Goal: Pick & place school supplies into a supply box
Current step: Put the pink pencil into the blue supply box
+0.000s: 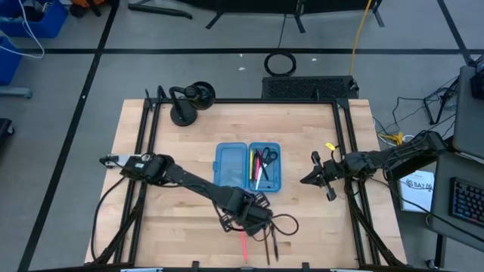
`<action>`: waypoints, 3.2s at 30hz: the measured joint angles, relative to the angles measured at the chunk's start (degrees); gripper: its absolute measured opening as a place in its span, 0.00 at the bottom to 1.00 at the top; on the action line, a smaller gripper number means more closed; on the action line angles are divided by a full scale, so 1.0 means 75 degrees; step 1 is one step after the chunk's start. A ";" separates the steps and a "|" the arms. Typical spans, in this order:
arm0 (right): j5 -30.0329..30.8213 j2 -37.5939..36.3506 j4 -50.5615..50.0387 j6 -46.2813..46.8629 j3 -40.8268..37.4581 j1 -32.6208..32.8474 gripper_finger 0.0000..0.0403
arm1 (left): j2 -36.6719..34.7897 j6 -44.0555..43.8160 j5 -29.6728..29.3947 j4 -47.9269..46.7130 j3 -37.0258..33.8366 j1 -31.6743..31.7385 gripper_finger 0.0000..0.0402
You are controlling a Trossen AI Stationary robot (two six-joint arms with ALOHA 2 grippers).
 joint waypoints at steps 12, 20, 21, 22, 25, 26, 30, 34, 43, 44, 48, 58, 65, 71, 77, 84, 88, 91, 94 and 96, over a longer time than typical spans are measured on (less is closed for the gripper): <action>0.0038 -0.0003 0.0155 -0.0593 0.0000 0.0000 0.00 | 0.0000 0.2236 -0.0252 -0.0448 -0.0247 -0.0319 0.55; 0.0047 -0.0006 0.0558 -0.0861 0.0000 0.0000 0.00 | 0.0006 0.3152 -0.0079 -0.0303 -0.1105 -0.0279 0.51; 0.0047 -0.0006 0.0595 -0.0872 0.0000 0.0000 0.00 | 0.0006 0.3217 -0.0075 -0.0266 -0.1218 -0.0264 0.50; 0.0047 -0.0005 0.0642 -0.0877 0.0000 0.0000 0.00 | 0.0006 0.3294 -0.0074 -0.0183 -0.1332 -0.0251 0.49; 0.0047 -0.0006 0.0788 -0.0871 0.0000 0.0000 0.00 | 0.0006 0.3635 -0.0073 0.0215 -0.1694 -0.0225 0.46; 0.0047 -0.0006 0.0807 -0.0871 0.0000 0.0000 0.00 | 0.0006 0.3766 -0.0075 0.0336 -0.1791 -0.0222 0.46; 0.0052 -0.0006 0.0832 -0.0868 0.0000 0.0000 0.00 | -0.0006 0.4107 -0.0083 0.0711 -0.1969 -0.0222 0.44; 0.0054 -0.0006 0.0866 -0.0871 0.0000 -0.0003 0.00 | -0.0006 0.4196 -0.0053 0.0972 -0.1996 -0.0219 0.43; 0.0055 -0.0003 0.0860 -0.0868 0.0000 -0.0003 0.00 | -0.0006 0.3780 0.0422 0.1210 -0.1990 -0.0231 0.43; 0.0054 -0.0001 0.0860 -0.0868 0.0000 -0.0003 0.00 | -0.0006 0.3781 0.0482 0.1210 -0.1990 -0.0235 0.43; 0.0052 0.0000 0.0857 -0.0853 0.0000 -0.0003 0.00 | -0.0006 0.3753 0.0633 0.1272 -0.1988 -0.0245 0.43; 0.0052 0.0000 0.0846 -0.0587 0.0000 -0.0003 0.00 | -0.0003 0.3404 0.1569 0.1908 -0.1988 0.0048 0.43; 0.0051 0.0000 0.0695 -0.0403 0.0000 -0.0003 0.00 | -0.0044 0.3366 0.1514 0.1946 -0.2346 0.0198 0.43; 0.0050 0.0000 0.0691 -0.0402 0.0000 -0.0003 0.00 | -0.0055 0.3345 0.1455 0.1942 -0.2522 0.0195 0.43; 0.0050 0.0000 0.0683 -0.0402 0.0000 -0.0003 0.00 | -0.0039 0.3595 0.1580 0.1872 -0.2537 0.0218 0.35; 0.0052 0.0000 0.0684 -0.0407 0.0000 -0.0003 0.00 | -0.0032 0.3640 0.1731 0.1877 -0.2556 0.0282 0.13; 0.0050 0.0000 0.0682 -0.0425 -0.0003 -0.0003 0.00 | -0.0032 0.3647 0.1731 0.1881 -0.2560 0.0282 0.04; 0.0050 0.0000 0.0682 -0.0454 0.0000 -0.0003 0.00 | -0.0032 0.3793 0.1731 0.1883 -0.2562 0.0272 0.05; 0.0051 0.0000 0.0684 -0.0460 0.0000 -0.0003 0.00 | -0.0027 0.3926 0.1515 0.1798 -0.2464 0.0188 0.06; 0.0052 0.0000 0.0684 -0.0460 0.0000 -0.0003 0.00 | -0.0071 0.3847 0.1227 0.1713 -0.2360 0.0093 0.05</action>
